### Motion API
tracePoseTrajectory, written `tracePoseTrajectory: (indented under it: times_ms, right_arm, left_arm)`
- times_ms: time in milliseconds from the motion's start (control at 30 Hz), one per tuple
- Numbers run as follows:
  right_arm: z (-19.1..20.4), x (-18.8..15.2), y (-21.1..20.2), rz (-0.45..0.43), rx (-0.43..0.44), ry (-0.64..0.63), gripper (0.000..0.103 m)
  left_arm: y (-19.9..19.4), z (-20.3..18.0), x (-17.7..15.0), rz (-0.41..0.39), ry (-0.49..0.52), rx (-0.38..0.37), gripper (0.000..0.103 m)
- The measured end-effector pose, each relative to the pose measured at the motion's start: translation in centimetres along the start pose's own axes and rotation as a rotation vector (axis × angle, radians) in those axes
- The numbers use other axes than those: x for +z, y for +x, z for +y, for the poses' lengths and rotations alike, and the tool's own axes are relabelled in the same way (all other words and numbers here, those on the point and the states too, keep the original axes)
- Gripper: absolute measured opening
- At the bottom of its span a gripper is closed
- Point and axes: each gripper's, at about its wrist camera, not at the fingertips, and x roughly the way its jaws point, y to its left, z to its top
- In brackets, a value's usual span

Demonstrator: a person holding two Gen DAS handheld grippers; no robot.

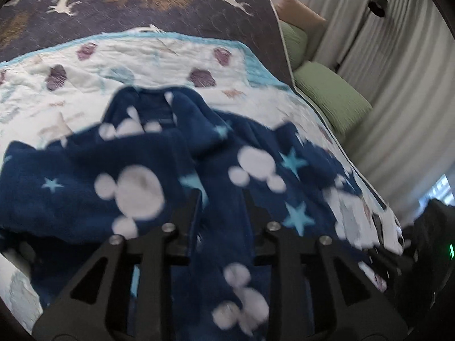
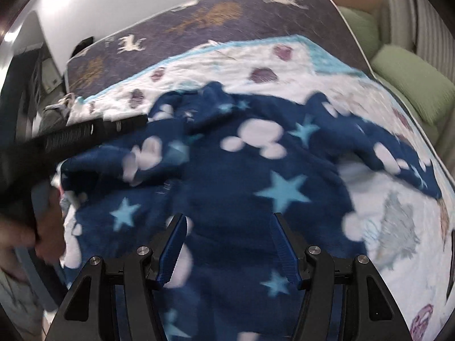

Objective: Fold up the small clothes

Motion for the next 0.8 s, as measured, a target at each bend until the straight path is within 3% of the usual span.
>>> tracePoseTrajectory:
  times_ms: [33, 100, 233, 300, 400, 500, 600, 800]
  right_arm:
    - [-0.8, -0.1, 0.1, 0.012, 0.008, 0.018, 0.062]
    - [-2.0, -0.1, 0.4, 0.025, 0.032, 0.041, 0.062]
    - [-2.2, 0.4, 1.4, 0.048, 0.104, 0.055, 0.062]
    - [-1.2, 1.0, 2.2, 0.066, 0.153, 0.036, 0.062]
    - [0.6, 2.2, 3.5, 0.092, 0.233, 0.01, 0.062]
    - [2.5, 4.1, 5.8, 0.118, 0.281, -0.017, 0.063]
    - [3.9, 5.5, 8.5, 0.141, 0.259, -0.028, 0.064]
    - [5.4, 6.9, 12.7, 0.169, 0.213, -0.044, 0.065]
  left_arm:
    - [-0.8, 0.0, -0.4, -0.012, 0.007, 0.002, 0.036]
    - [-3.1, 0.9, -1.2, -0.064, 0.03, 0.054, 0.051]
    - [-8.0, 4.7, -4.2, -0.189, 0.08, 0.305, 0.06]
    - [-9.3, 7.1, -5.4, -0.192, 0.072, 0.407, 0.062]
    - [-9.2, 11.1, -7.3, -0.129, 0.026, 0.526, 0.062]
    - [-7.7, 14.5, -8.3, -0.064, -0.058, 0.536, 0.062]
    - [-6.6, 16.8, -8.4, -0.032, -0.133, 0.527, 0.062]
    - [-4.5, 18.3, -7.6, -0.032, -0.157, 0.556, 0.062]
